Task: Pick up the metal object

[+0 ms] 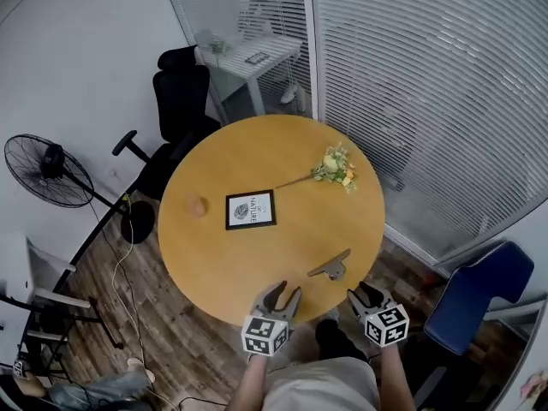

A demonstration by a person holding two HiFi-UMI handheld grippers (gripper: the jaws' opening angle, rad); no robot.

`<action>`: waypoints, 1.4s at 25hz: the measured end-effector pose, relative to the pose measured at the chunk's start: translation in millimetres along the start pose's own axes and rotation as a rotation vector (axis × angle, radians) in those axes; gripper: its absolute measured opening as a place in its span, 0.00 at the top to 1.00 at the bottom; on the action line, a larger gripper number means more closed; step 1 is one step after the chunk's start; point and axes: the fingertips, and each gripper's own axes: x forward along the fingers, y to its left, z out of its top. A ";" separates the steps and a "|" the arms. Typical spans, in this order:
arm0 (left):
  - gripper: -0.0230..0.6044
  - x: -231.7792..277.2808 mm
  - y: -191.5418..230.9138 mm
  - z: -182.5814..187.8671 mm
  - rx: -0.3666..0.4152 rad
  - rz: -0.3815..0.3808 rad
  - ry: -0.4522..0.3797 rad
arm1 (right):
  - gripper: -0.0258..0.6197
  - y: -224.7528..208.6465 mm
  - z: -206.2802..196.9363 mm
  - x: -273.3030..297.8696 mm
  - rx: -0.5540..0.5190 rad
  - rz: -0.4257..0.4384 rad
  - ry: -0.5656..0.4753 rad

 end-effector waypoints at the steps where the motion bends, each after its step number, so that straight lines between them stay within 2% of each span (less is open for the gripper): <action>1: 0.73 8.9 -1.2 1.8 0.003 -0.004 0.005 | 0.71 -5.1 3.2 7.8 -0.045 0.016 0.022; 8: 0.73 58.7 -8.7 -8.5 0.007 -0.034 0.060 | 0.72 -26.2 0.4 59.8 -0.361 0.150 0.188; 14: 0.73 83.4 -17.2 -16.6 0.001 -0.055 0.093 | 0.71 -23.7 -33.3 92.0 -0.737 0.298 0.364; 18: 0.73 93.8 -28.1 -23.4 0.022 -0.074 0.111 | 0.72 -26.9 -65.0 106.3 -0.917 0.376 0.458; 22: 0.73 102.7 -33.1 -28.0 0.031 -0.080 0.119 | 0.72 -33.7 -88.0 119.6 -1.113 0.411 0.520; 29: 0.73 109.2 -25.7 -34.0 0.007 -0.039 0.125 | 0.72 -40.4 -105.4 141.6 -1.313 0.441 0.539; 33: 0.73 111.4 -20.4 -38.4 -0.016 -0.011 0.127 | 0.74 -44.0 -109.7 149.7 -1.364 0.445 0.528; 35: 0.73 112.4 -18.4 -40.1 -0.025 0.001 0.127 | 0.79 -45.4 -111.2 152.0 -1.382 0.451 0.520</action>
